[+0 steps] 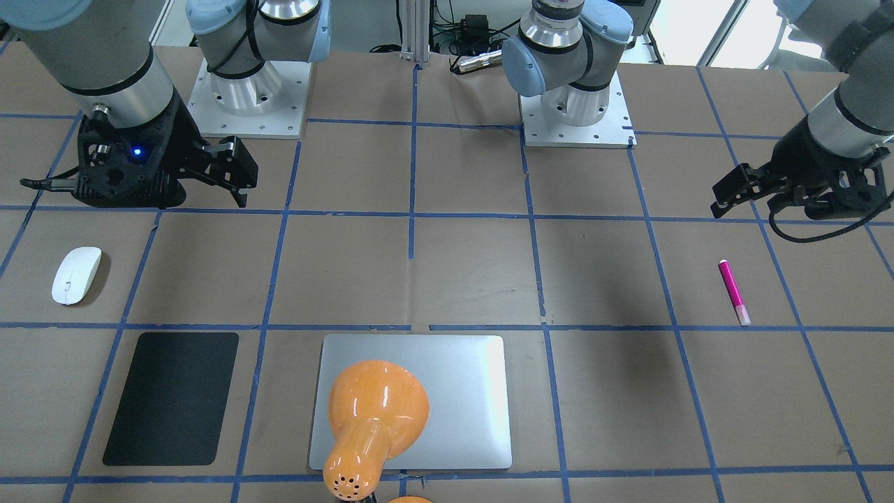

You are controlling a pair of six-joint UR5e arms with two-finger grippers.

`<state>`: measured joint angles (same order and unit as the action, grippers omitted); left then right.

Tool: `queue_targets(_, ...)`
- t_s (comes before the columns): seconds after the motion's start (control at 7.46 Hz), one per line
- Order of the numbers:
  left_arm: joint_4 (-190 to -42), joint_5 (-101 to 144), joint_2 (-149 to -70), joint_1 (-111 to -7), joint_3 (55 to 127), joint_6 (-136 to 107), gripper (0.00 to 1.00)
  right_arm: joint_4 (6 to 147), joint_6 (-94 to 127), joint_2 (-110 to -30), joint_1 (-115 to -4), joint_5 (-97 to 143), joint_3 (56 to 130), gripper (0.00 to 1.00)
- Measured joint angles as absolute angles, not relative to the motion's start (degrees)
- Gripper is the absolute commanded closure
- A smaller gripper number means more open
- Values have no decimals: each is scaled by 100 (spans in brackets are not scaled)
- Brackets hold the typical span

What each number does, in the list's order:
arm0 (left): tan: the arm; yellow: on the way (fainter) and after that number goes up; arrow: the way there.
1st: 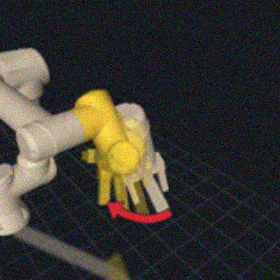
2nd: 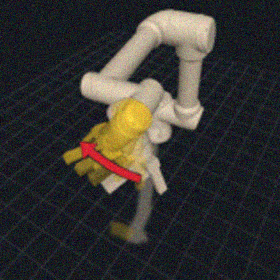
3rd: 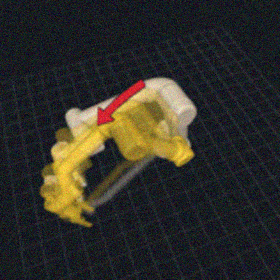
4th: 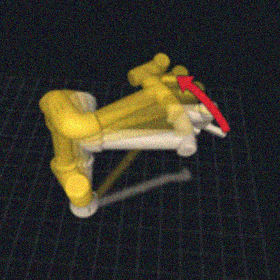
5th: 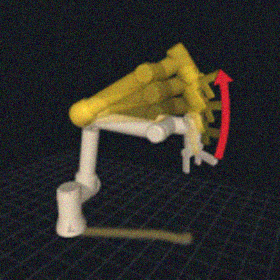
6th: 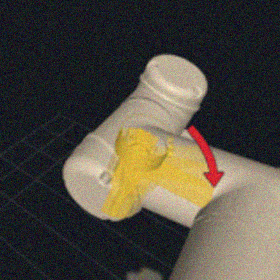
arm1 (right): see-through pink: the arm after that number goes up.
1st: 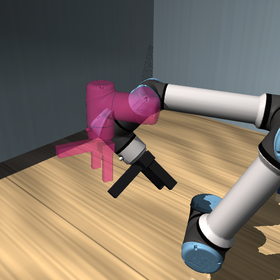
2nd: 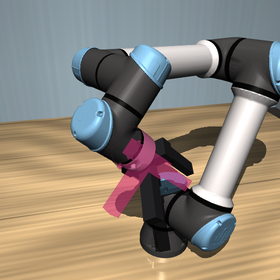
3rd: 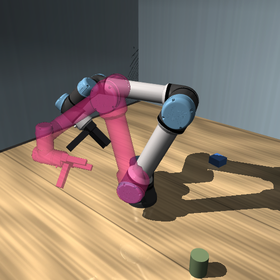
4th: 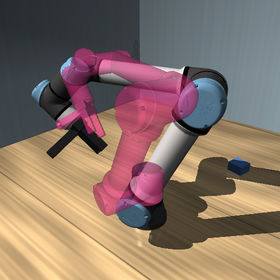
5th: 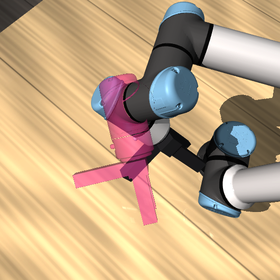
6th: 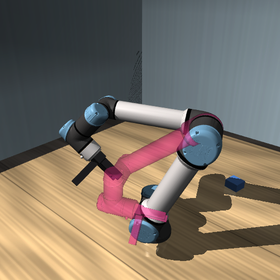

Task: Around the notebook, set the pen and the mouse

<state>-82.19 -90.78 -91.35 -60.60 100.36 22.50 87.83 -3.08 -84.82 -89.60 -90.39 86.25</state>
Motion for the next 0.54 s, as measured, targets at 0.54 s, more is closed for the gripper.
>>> queue_targets(0.54, -6323, -9334, -10017, -5400, 10523, 3706, 0, 8934, -1167, -8468, -8394, -9111, 9037, 0)
